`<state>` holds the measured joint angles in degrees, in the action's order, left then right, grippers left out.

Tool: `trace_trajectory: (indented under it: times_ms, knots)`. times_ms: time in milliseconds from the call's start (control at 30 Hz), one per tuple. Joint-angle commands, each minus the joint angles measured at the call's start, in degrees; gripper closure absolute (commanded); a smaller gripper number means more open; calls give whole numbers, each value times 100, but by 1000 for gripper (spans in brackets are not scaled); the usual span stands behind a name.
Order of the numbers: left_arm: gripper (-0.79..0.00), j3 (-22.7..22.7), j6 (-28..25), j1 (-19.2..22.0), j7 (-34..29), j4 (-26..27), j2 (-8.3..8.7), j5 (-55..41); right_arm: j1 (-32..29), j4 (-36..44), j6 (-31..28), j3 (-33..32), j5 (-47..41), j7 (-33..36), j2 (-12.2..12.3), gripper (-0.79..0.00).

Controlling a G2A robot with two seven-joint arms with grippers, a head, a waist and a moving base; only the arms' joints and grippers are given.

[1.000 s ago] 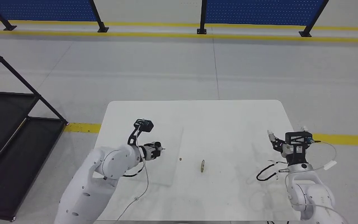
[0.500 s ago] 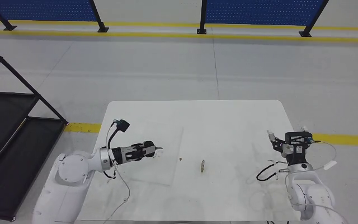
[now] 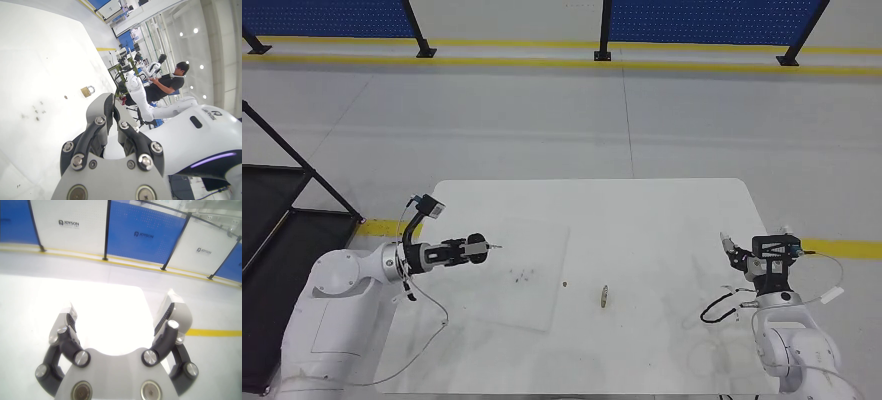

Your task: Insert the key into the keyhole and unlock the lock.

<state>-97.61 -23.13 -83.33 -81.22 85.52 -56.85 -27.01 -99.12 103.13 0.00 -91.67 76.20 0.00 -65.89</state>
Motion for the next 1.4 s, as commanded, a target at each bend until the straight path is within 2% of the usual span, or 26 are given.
trace_trajectory:
  times_ms: [0,900,1100,1367]
  knots:
    - [0,58,52,84,-49,-80,36,-110,0,0,0,0,0,0,0,-785]
    - [0,58,52,84,-49,-80,36,-110,-12,174,-90,81,155,-14,0,-785]
    - [0,58,52,84,-49,-80,36,-110,-109,1098,-491,495,837,832,8,-785]
    - [0,58,52,84,-49,-80,36,-110,121,2018,-968,1284,1145,2784,-25,-785]
